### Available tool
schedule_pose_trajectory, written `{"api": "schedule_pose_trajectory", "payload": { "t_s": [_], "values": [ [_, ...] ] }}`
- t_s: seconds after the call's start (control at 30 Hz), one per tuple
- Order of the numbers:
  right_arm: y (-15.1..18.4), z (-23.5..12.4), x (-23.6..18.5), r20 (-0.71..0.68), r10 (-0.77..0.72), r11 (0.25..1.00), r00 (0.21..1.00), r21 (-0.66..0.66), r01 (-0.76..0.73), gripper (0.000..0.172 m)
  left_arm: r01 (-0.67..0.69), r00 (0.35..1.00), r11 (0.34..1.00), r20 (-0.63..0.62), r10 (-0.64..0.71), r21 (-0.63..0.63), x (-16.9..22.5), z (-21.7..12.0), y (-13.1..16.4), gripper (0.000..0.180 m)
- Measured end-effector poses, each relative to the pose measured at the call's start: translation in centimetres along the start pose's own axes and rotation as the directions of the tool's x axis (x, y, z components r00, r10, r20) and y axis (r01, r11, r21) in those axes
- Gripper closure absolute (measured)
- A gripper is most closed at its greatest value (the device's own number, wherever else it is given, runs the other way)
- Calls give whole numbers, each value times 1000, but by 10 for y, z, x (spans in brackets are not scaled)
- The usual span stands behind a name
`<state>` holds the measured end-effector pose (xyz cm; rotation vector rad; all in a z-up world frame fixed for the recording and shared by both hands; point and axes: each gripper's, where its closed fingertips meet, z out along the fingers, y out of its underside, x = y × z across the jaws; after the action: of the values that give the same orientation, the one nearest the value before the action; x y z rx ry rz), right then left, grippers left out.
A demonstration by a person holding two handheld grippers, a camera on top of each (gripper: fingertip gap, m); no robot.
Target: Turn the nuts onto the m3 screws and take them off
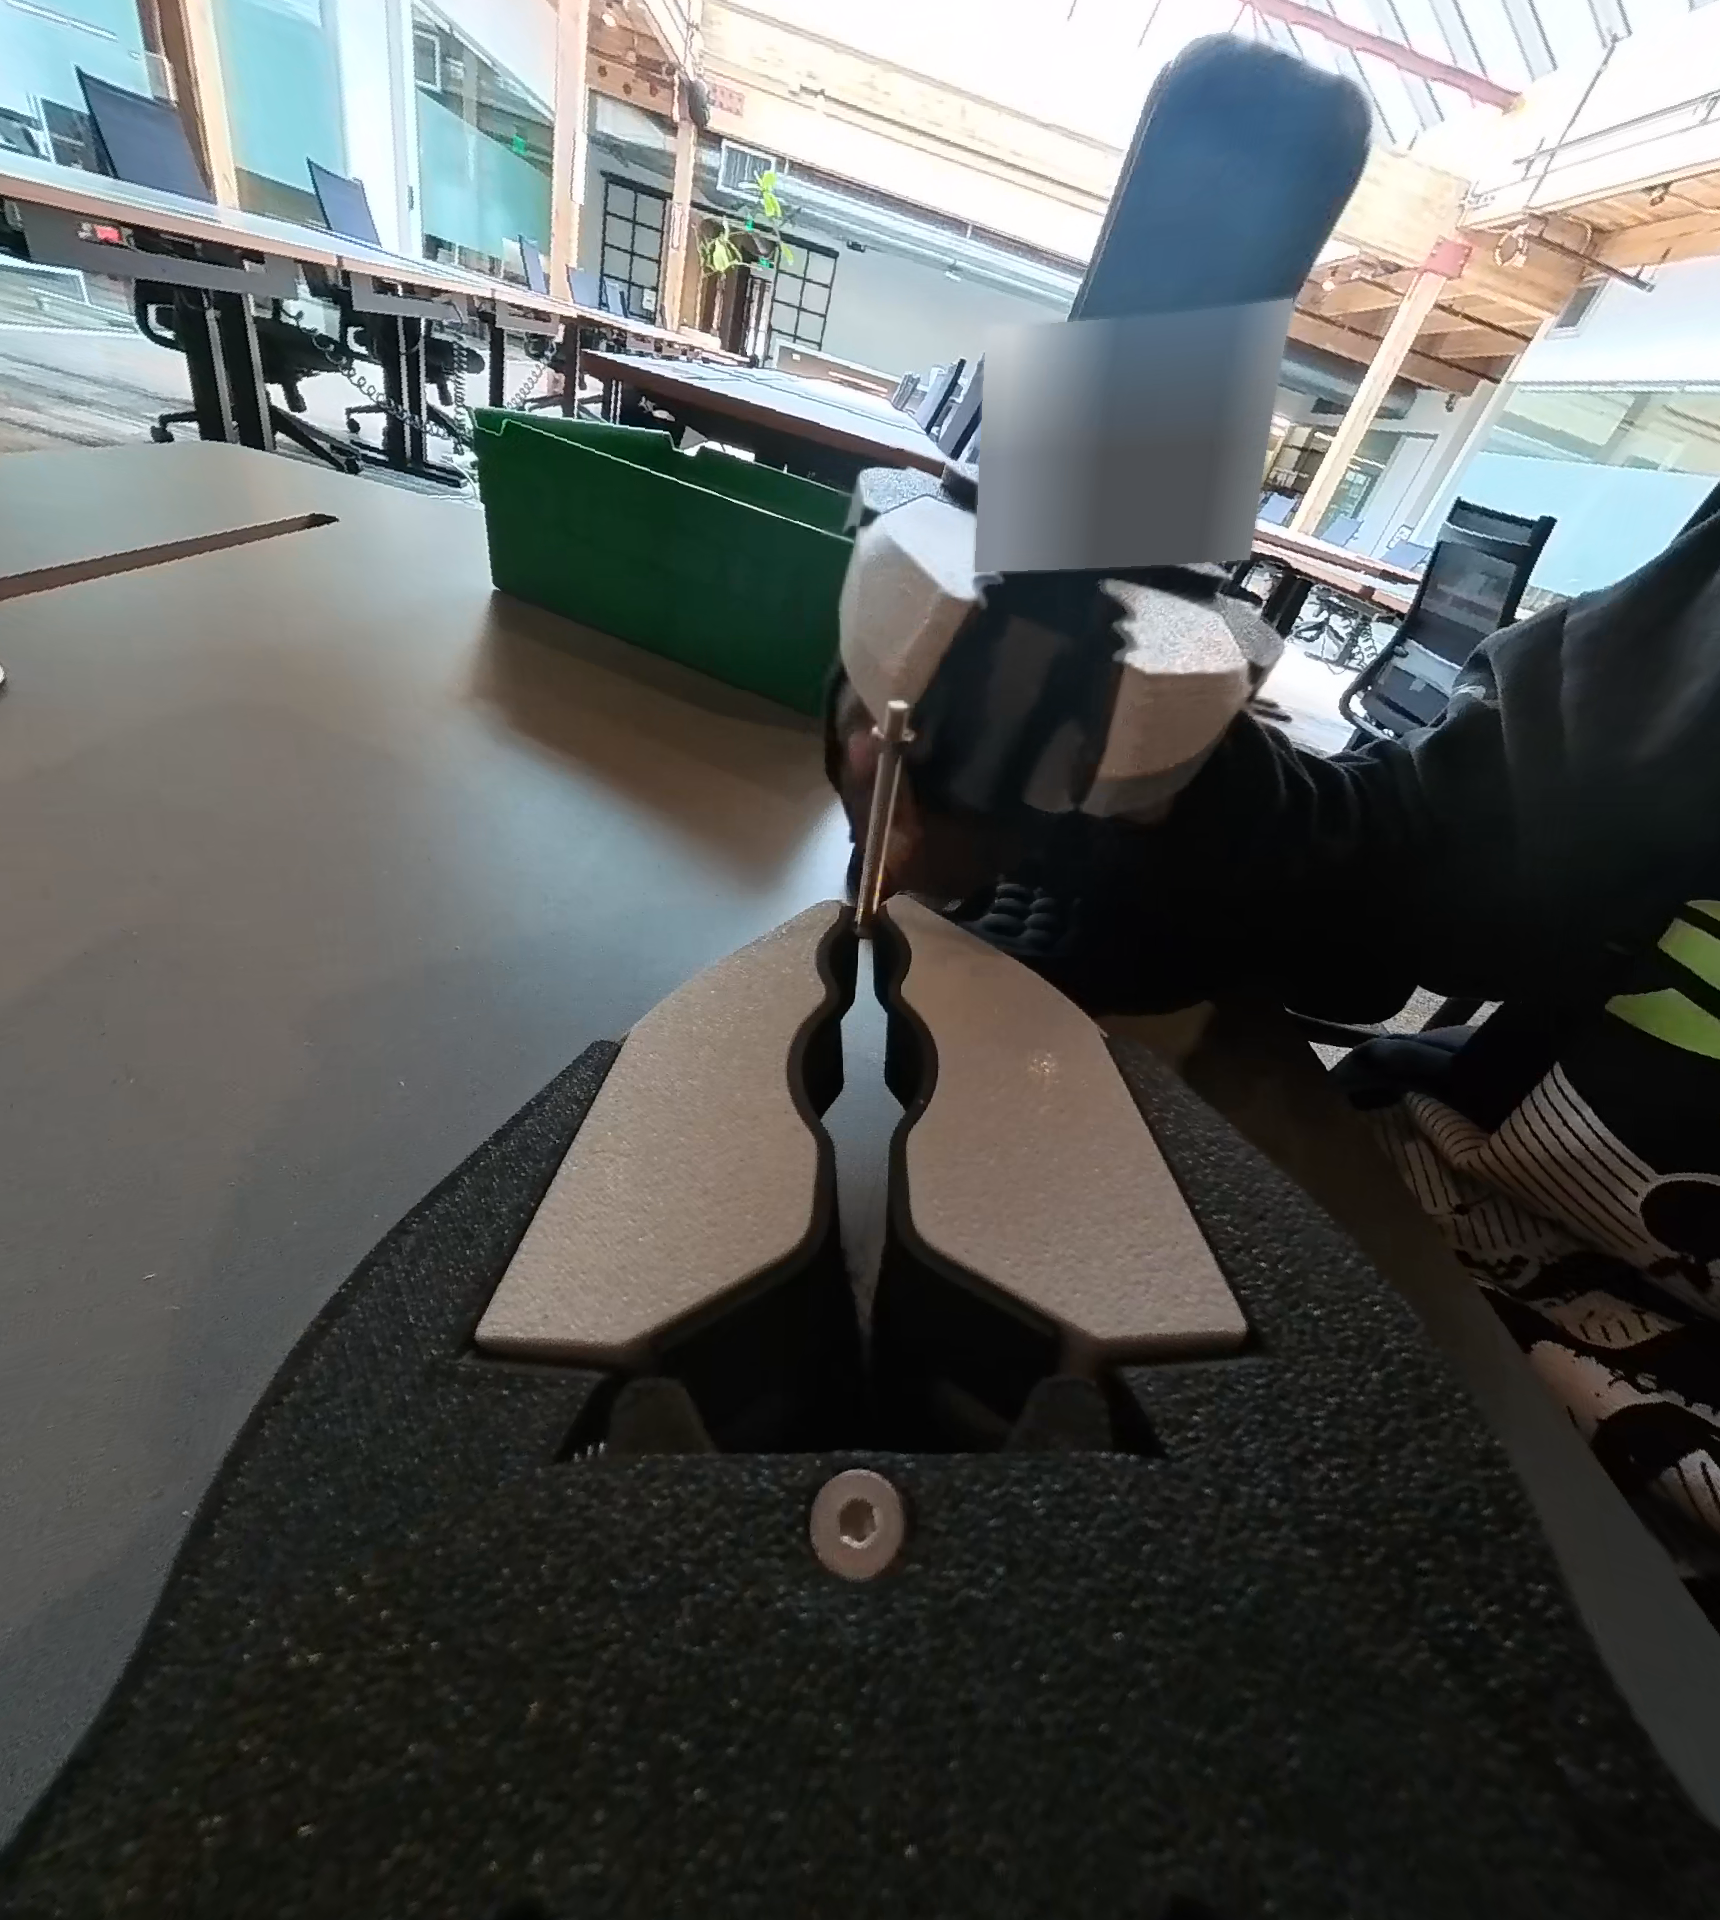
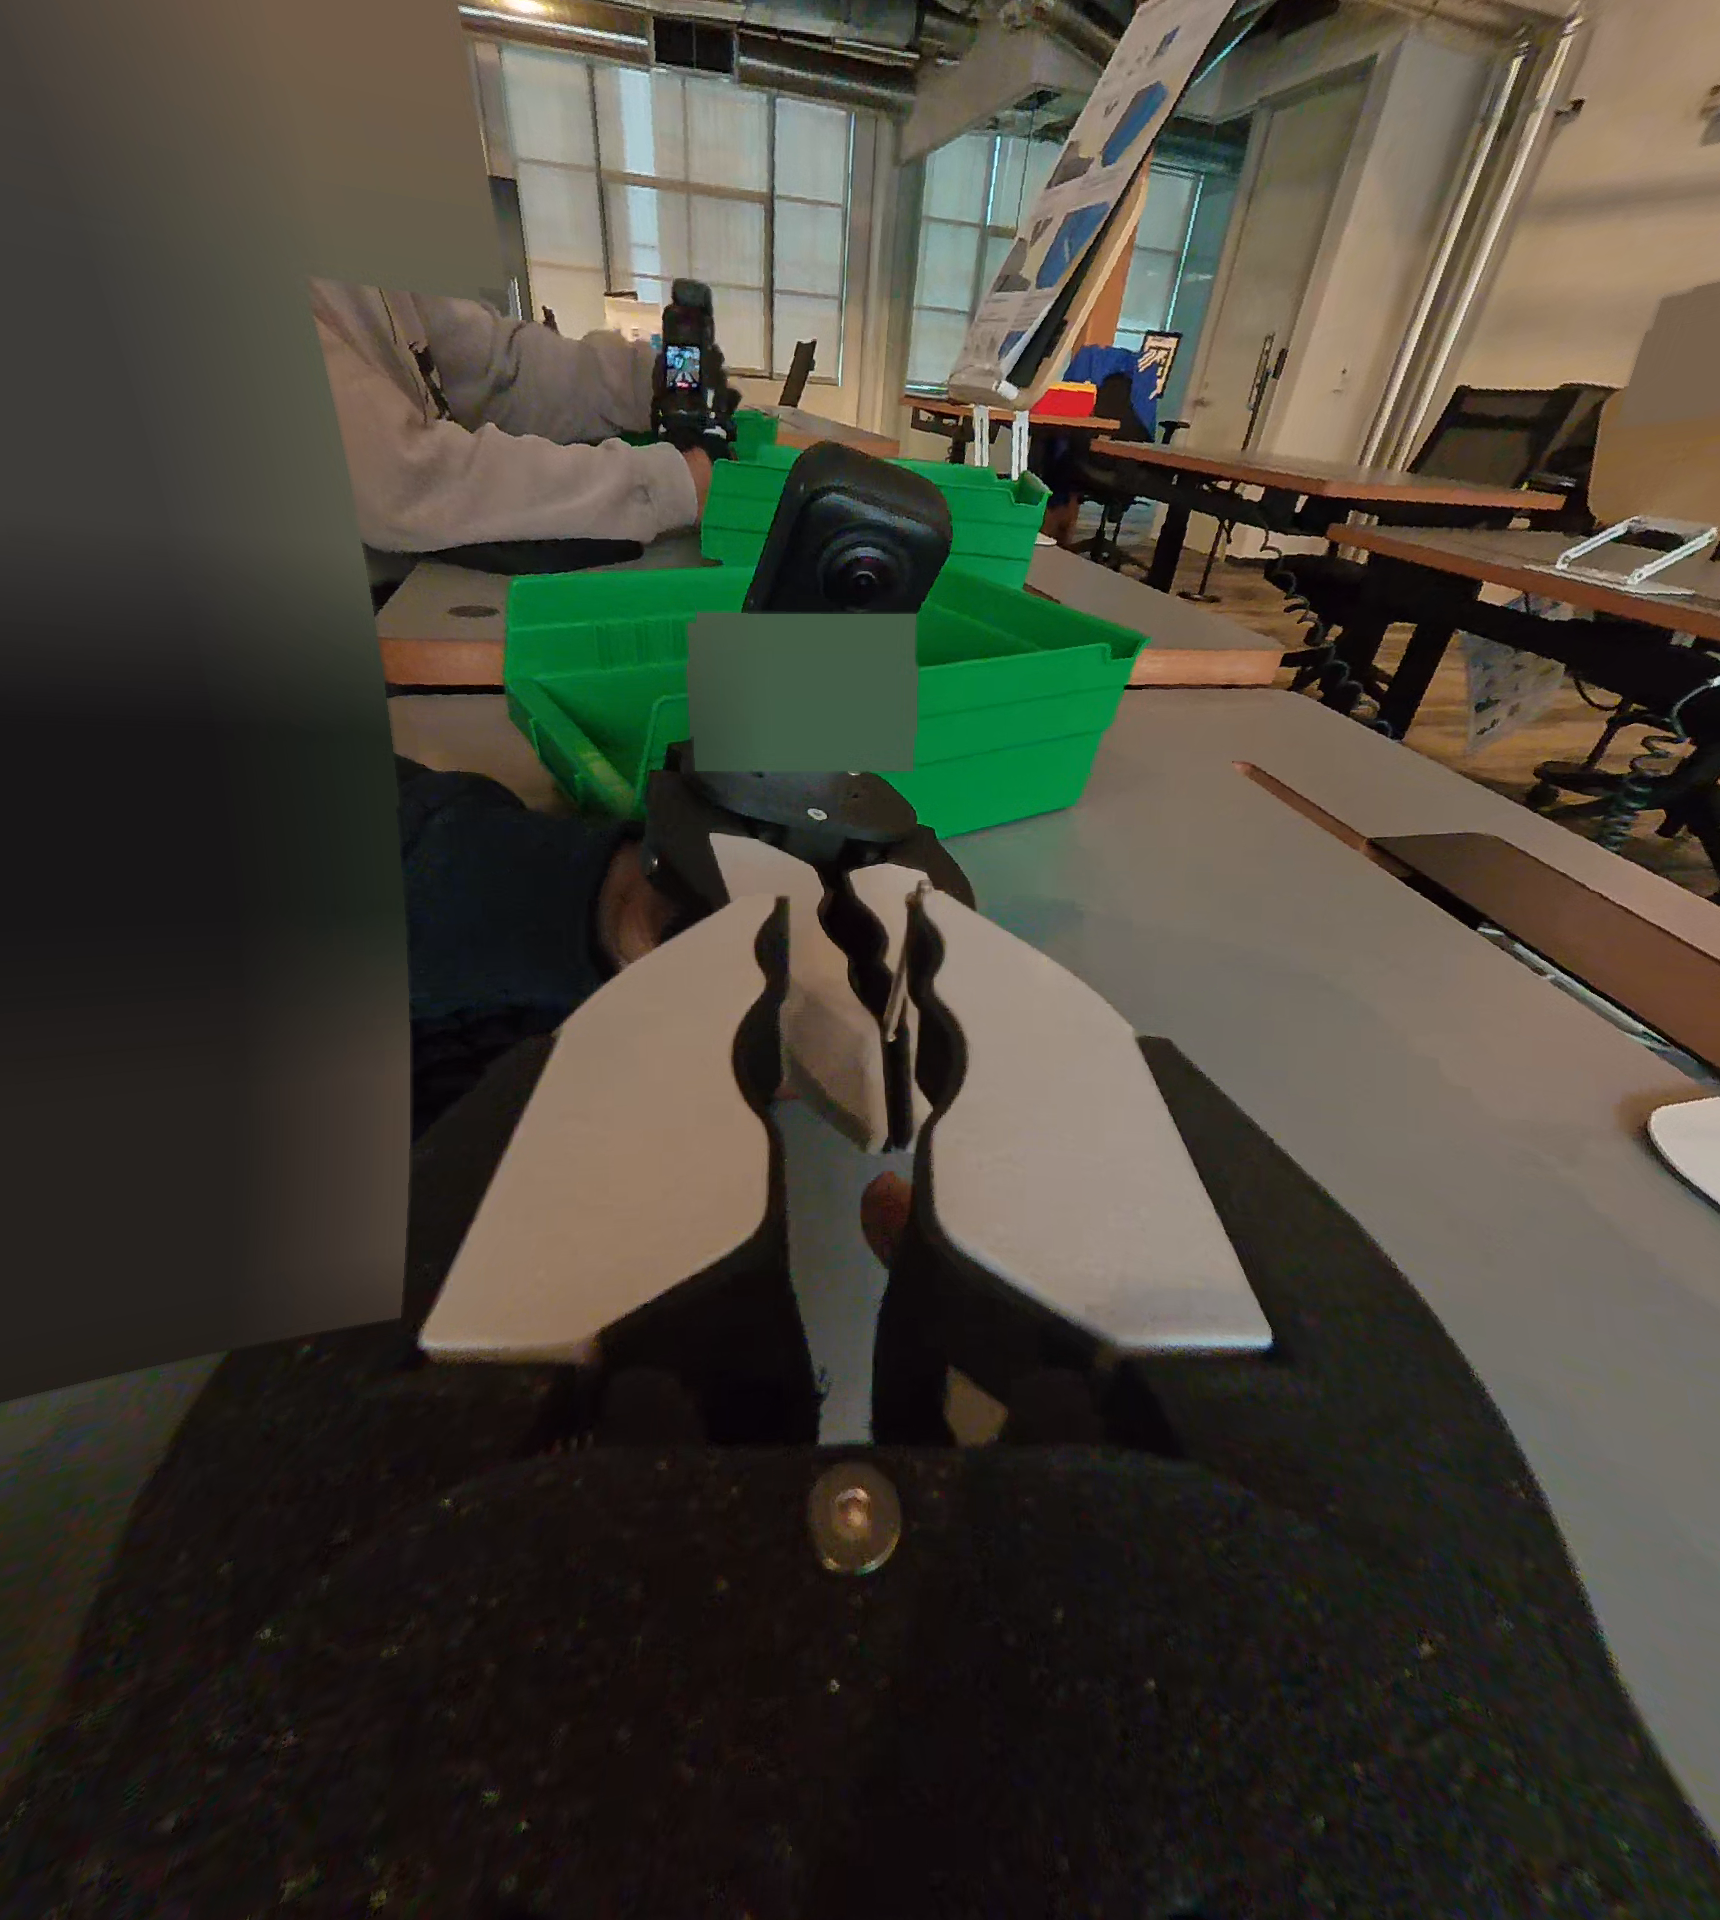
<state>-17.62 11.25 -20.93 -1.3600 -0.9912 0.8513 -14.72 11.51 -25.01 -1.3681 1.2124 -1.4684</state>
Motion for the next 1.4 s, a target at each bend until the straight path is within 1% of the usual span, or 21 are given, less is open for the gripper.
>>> {"api": "schedule_pose_trajectory", "payload": {
  "t_s": [0.1,0.17,0.23,0.3,0.43,0.47,0.57,0.67,0.73,0.83,1.03,1.1,1.17,1.23,1.33,1.4],
  "values": [
    [2,1,1,-3,3,1000,1000,-5,-3,151,-1,1000,1000,-1,1,-2,0,0,0,179],
    [2,4,1,-5,-1,1000,1000,-8,1,141,-2,1000,1000,-1,2,-2,0,0,0,179],
    [4,6,0,-3,-5,1000,1000,-19,5,136,-2,1000,1000,-1,2,-2,0,0,0,179],
    [3,6,-1,4,-3,1000,1000,-15,3,138,-1,1000,1000,-1,1,-2,0,0,0,179],
    [1,1,-1,6,-2,1000,1000,-8,2,150,0,1000,1000,1,0,0,0,0,0,179],
    [1,0,-1,4,1,1000,1000,-7,-1,151,0,1000,1000,1,0,0,0,0,0,179],
    [1,-1,3,-12,0,1000,1000,-2,0,149,-2,1000,1000,0,2,-3,0,0,0,179],
    [2,3,3,-12,5,1000,1000,-2,-5,137,-2,1000,1000,-1,2,-4,0,0,0,179],
    [2,6,2,-4,-1,1000,1000,-5,1,134,-2,1000,1000,-1,2,-5,0,0,0,179],
    [2,7,-1,9,0,1000,1000,-9,0,135,-1,1000,1000,-1,1,-4,0,0,0,179],
    [1,-2,1,1,10,1000,1000,-2,-10,151,0,1000,1000,1,0,-1,0,0,0,179],
    [0,-1,3,-6,10,1000,1000,8,-10,150,0,1000,1000,-1,0,-4,0,0,0,179],
    [0,3,3,-3,14,1000,1000,11,-14,140,-1,1000,1000,-2,1,-5,0,0,1,179],
    [3,7,0,9,6,1000,1000,-6,-6,134,-2,1000,1000,-3,2,-6,0,0,1,179],
    [3,9,-3,21,1,1000,1000,-10,0,133,0,1000,1000,-2,0,-6,0,0,1,179],
    [2,6,-2,21,4,1000,1000,-7,-4,139,2,1000,1000,0,-2,-3,0,0,0,179]
  ]
}}
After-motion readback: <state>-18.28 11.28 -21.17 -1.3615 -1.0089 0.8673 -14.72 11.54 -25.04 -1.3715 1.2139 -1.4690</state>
